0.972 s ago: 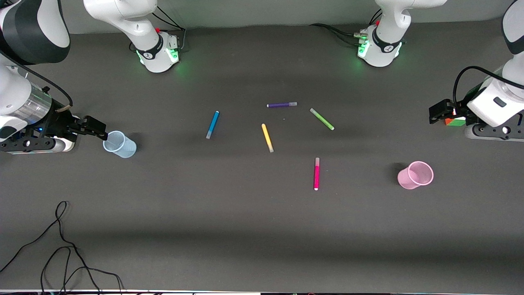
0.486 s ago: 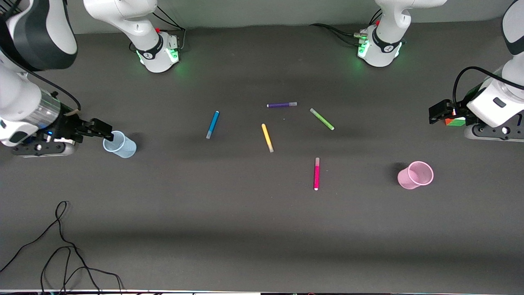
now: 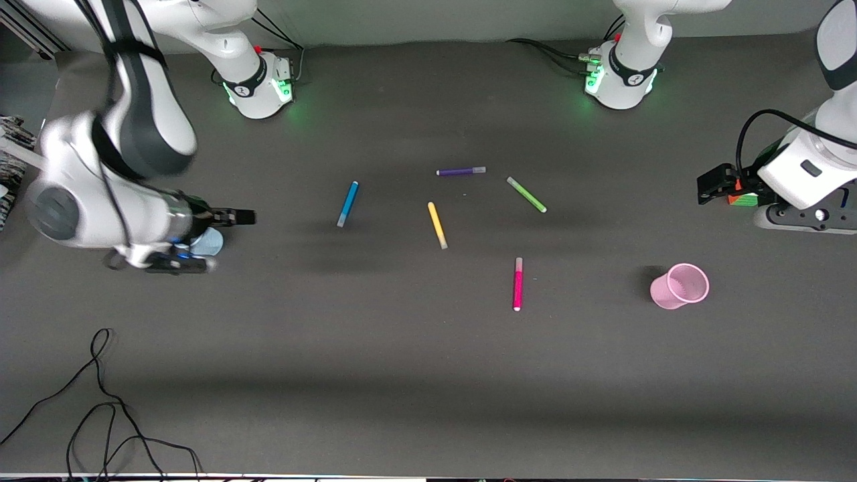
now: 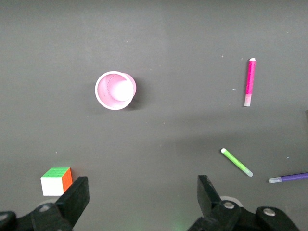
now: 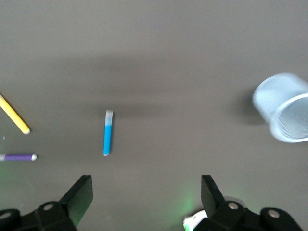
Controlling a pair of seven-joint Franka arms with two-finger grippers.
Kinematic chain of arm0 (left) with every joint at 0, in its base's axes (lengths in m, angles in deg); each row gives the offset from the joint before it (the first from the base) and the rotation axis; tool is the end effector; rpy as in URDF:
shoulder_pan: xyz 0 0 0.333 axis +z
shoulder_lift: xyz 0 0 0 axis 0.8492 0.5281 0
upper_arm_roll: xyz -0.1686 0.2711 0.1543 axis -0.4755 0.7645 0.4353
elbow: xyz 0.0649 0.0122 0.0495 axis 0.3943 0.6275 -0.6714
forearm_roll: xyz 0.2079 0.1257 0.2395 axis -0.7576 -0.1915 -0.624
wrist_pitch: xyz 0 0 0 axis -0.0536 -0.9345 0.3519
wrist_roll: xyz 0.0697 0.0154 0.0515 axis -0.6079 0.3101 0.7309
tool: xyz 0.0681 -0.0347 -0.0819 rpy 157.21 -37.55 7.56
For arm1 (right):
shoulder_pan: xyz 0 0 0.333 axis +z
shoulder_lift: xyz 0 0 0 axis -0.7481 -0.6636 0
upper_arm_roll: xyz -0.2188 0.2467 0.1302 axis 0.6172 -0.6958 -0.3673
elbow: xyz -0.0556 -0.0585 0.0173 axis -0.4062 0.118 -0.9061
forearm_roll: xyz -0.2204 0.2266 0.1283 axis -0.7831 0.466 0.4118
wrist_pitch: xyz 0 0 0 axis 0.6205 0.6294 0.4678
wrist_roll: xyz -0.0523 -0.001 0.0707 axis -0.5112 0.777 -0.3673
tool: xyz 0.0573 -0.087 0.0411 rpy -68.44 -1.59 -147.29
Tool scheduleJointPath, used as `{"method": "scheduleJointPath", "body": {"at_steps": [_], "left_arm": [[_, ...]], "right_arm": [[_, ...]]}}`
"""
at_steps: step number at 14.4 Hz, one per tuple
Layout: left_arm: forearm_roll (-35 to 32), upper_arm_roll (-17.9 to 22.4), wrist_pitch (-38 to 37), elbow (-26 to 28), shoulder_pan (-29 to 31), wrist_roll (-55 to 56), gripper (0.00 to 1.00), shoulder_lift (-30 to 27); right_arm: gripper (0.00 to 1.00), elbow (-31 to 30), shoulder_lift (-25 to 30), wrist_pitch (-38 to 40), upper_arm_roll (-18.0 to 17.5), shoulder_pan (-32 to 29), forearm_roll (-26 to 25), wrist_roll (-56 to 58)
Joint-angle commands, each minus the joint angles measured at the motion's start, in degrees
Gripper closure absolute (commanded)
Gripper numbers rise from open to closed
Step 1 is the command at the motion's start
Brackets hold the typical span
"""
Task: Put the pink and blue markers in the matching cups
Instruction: 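Lower the right gripper onto the blue marker while the left gripper reaches the pink marker, then grasp the blue marker with the right gripper while the left gripper grasps the pink marker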
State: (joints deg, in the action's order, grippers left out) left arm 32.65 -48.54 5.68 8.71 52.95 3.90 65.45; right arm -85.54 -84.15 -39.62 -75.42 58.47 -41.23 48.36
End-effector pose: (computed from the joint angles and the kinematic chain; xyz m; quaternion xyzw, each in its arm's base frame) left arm 0.5060 -0.0488 0.6113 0.9980 -0.0512 -0.0360 0.0001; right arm 0.5288 0.1028 0.4337 -0.9697 0.0370 0.2342 0.0592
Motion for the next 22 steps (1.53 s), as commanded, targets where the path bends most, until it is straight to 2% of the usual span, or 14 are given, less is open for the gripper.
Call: {"method": "scheduleJointPath", "body": {"at_steps": [1,6,9,12,14,15,17,19,22], "left_arm": [[0.2,-3.1,-0.2,-2.1,-1.8,0.8,0.00,2.2],[1.0,-13.9,8.0,-1.8,-2.4,13.5,0.01,8.7],[0.3,-14.6,11.6,-1.7,-6.6,18.8,0.01,11.7],[-1.3,-14.5,14.5,-0.3,-8.4,21.1,0.01,15.6],[-3.2,-14.6,19.6,2.1,-8.8,23.3,0.01,18.2],[-4.3,-14.5,22.6,3.8,-9.5,23.8,0.01,19.4],[-5.3,-14.5,27.8,7.0,-9.9,24.6,0.01,21.5],[-6.5,-14.5,33.0,8.8,-10.8,25.5,0.01,24.0],[-8.4,-14.4,38.6,8.9,-12.3,28.1,0.01,29.7]], "right_arm": [[0.00,1.3,-8.9,1.1,0.1,-0.1,5.8,-4.3],[0.00,1.5,-18.6,-2.6,-0.8,4.5,8.9,-16.0],[0.00,1.1,-22.2,-6.1,-1.8,6.3,11.0,-20.1],[0.00,-0.1,-25.3,-10.2,-2.2,7.4,13.9,-20.1],[0.03,-2.3,-25.5,-13.5,-2.3,7.4,16.7,-19.2],[0.13,-2.5,-25.5,-13.7,-2.5,7.4,16.8,-19.2],[0.44,-2.5,-25.3,-13.6,-2.9,7.4,16.8,-19.1],[0.69,-2.5,-24.9,-13.4,-2.9,7.4,16.8,-19.1],[0.96,-2.5,-24.5,-13.1,-2.9,7.4,16.8,-19.1]]}}
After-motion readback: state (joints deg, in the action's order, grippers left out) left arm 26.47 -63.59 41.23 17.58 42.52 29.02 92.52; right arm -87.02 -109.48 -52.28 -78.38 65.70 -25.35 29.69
